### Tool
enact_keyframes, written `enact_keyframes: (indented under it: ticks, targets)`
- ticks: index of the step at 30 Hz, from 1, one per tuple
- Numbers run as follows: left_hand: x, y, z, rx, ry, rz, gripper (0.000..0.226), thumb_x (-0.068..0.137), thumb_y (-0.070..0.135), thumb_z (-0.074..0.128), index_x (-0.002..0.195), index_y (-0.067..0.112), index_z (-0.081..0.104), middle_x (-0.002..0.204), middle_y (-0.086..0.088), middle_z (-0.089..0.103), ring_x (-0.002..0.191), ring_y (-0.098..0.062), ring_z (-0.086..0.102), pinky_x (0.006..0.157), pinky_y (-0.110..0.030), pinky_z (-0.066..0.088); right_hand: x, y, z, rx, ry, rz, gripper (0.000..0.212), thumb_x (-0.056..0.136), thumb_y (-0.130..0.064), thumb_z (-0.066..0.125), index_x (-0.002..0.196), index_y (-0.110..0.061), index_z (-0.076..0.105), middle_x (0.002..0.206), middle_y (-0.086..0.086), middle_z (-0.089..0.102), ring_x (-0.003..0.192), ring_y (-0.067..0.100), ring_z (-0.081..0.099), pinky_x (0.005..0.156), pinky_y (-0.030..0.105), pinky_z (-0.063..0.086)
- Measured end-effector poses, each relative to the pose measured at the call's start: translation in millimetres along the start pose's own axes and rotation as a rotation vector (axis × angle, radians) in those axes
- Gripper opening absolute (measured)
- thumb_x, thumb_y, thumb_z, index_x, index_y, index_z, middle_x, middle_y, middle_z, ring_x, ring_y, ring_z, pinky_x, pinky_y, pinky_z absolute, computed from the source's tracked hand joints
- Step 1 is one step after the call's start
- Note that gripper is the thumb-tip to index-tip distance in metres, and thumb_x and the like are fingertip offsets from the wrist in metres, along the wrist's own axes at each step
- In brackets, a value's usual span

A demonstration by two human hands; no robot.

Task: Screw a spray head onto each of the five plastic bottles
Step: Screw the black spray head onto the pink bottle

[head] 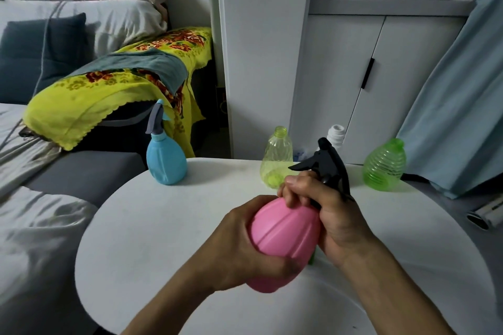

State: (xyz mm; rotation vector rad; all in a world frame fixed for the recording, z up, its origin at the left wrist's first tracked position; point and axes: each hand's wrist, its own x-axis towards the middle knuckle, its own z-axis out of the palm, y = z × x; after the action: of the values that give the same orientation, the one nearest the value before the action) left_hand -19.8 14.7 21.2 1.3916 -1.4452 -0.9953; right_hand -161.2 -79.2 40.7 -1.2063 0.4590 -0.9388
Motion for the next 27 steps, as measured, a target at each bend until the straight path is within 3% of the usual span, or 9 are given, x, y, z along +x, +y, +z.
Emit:
enact_keyframes:
  ticks: [5, 15, 19, 22, 24, 27]
  targets:
    - [2, -5, 9, 0.039, 0.101, 0.044, 0.078, 0.052, 0.041, 0.092, 0.119, 0.046, 0.052, 0.111, 0.016, 0.064, 0.097, -0.011, 0.068, 0.068, -0.030, 0.062, 5, 3, 2, -0.068, 0.115, -0.034, 0.034, 0.073, -0.016, 0.070, 0.044, -0.020, 0.052, 0.053, 0.003, 0.058, 0.062, 0.017, 0.057, 0.073, 0.027, 0.052]
    - [8, -12, 24, 0.095, 0.181, 0.063, 0.078, 0.049, 0.049, 0.091, 0.111, 0.061, 0.045, 0.107, 0.028, 0.059, 0.093, 0.001, 0.065, 0.055, -0.019, 0.058, 7, 6, -6, -0.086, 0.229, 0.054, 0.031, 0.071, -0.022, 0.074, 0.045, -0.020, 0.057, 0.056, 0.003, 0.063, 0.058, 0.012, 0.060, 0.068, 0.027, 0.050]
    - [8, -30, 40, 0.403, 0.241, 0.022, 0.092, 0.047, 0.071, 0.077, 0.122, 0.058, 0.026, 0.111, 0.029, 0.050, 0.096, 0.000, 0.060, 0.074, -0.021, 0.059, 10, 17, -5, -0.188, 0.372, 0.087, 0.035, 0.074, -0.016, 0.081, 0.045, -0.020, 0.061, 0.052, -0.002, 0.063, 0.056, 0.013, 0.060, 0.070, 0.034, 0.050]
    - [8, -43, 50, 0.423, 0.342, 0.000, 0.099, 0.043, 0.079, 0.072, 0.125, 0.050, 0.026, 0.114, 0.026, 0.045, 0.100, -0.003, 0.054, 0.076, -0.010, 0.047, 7, 22, 4, -0.325, 0.367, 0.051, 0.035, 0.073, -0.028, 0.086, 0.046, -0.025, 0.064, 0.050, -0.010, 0.063, 0.058, 0.010, 0.061, 0.075, 0.035, 0.050]
    - [11, -47, 46, 0.397, 0.372, -0.024, 0.098, 0.041, 0.079, 0.070, 0.123, 0.052, 0.024, 0.112, 0.025, 0.042, 0.101, -0.004, 0.052, 0.076, -0.006, 0.041, 4, 19, 10, -0.363, 0.299, 0.074, 0.025, 0.061, -0.049, 0.086, 0.057, -0.030, 0.070, 0.062, -0.014, 0.070, 0.069, 0.005, 0.066, 0.078, 0.033, 0.050]
    - [21, -51, 19, 0.317, 0.429, -0.048, 0.095, 0.039, 0.072, 0.074, 0.119, 0.056, 0.027, 0.110, 0.026, 0.041, 0.097, -0.008, 0.056, 0.070, -0.017, 0.056, 2, 18, 10, -0.417, 0.147, 0.273, 0.068, 0.048, -0.061, 0.089, 0.107, -0.031, 0.071, 0.112, -0.008, 0.073, 0.104, 0.014, 0.066, 0.085, 0.036, 0.055]
